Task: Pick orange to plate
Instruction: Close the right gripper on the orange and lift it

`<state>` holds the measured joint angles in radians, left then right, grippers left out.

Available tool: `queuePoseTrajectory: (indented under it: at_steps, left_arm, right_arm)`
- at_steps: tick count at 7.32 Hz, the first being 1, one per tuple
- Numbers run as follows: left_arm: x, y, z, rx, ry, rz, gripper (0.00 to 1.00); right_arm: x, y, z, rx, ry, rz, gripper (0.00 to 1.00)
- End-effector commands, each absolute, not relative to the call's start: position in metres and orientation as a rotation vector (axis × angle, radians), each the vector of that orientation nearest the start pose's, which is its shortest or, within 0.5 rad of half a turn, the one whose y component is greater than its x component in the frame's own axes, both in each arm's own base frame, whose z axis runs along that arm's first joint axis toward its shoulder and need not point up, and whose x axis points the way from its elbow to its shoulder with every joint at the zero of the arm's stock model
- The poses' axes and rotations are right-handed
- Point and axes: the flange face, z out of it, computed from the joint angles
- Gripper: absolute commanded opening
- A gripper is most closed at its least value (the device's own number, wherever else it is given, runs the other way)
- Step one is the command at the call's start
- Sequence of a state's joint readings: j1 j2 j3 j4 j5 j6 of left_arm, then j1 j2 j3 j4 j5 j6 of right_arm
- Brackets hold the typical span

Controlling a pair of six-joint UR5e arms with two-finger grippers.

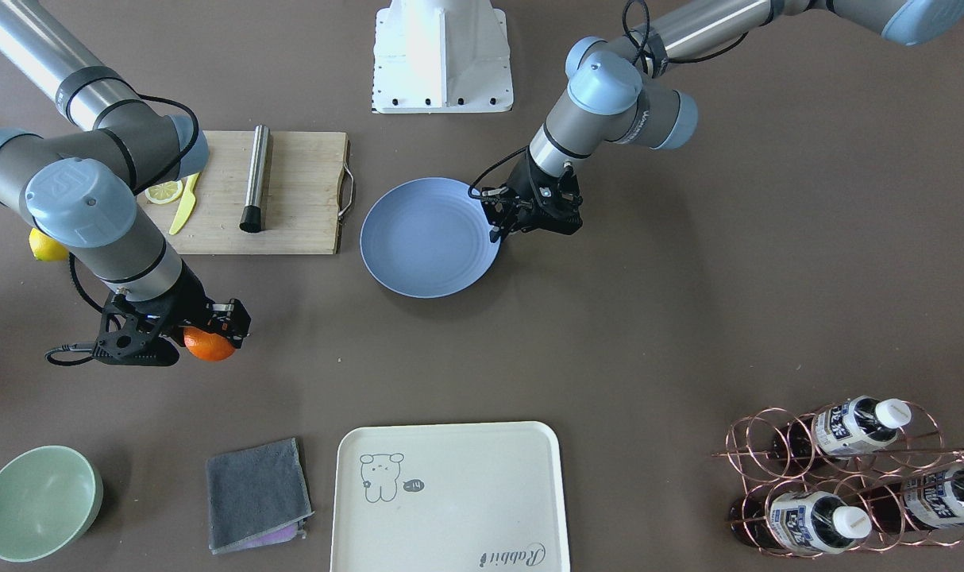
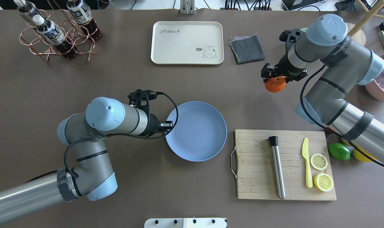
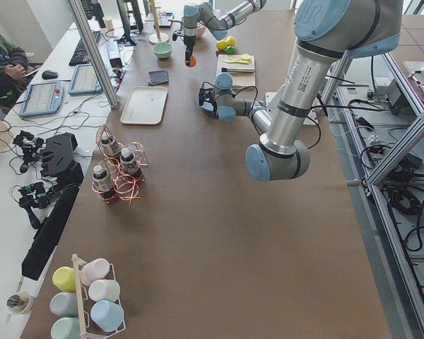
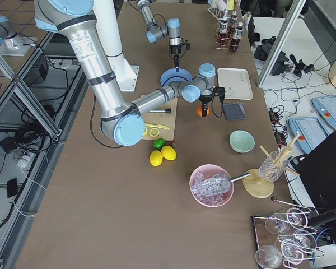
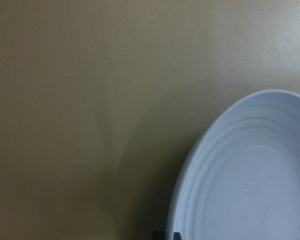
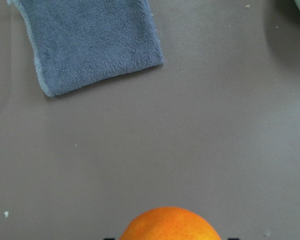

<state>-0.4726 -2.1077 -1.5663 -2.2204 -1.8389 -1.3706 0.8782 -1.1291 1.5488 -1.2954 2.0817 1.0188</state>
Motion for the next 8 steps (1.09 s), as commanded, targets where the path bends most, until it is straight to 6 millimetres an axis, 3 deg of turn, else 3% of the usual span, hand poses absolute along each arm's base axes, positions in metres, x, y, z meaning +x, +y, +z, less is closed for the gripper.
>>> queuePoseTrajectory:
  at_steps: [1, 3, 4, 6, 7, 8]
  left_arm:
    - [0.544, -0.433, 0.278, 0.195, 1.168, -0.124, 0.0]
    - [0.542, -0.436, 0.286, 0.191, 1.157, -0.128, 0.0]
    - [0.55, -0.435, 0.295, 0.187, 1.145, -0.13, 0.95]
    - [0.547, -0.435, 0.284, 0.234, 1.162, -0.141, 0.98]
    - [0.528, -0.442, 0.269, 0.263, 1.188, -0.15, 0.98]
    - [0.495, -0.466, 0.273, 0.34, 1.166, -0.117, 0.98]
  right_arm:
    - [-0.356, -0.57, 0.378, 0.076, -0.858, 0.128, 0.0]
    - [-0.354, -0.568, 0.375, 0.08, -0.864, 0.129, 0.0]
    - [-0.354, -0.569, 0.373, 0.081, -0.866, 0.13, 0.0]
    - [-0.352, -0.562, 0.35, 0.11, -0.897, 0.12, 0.0]
    - [-0.353, -0.557, 0.338, 0.124, -0.913, 0.107, 0.0]
    - [-0.361, -0.549, 0.321, 0.128, -0.936, 0.111, 0.0]
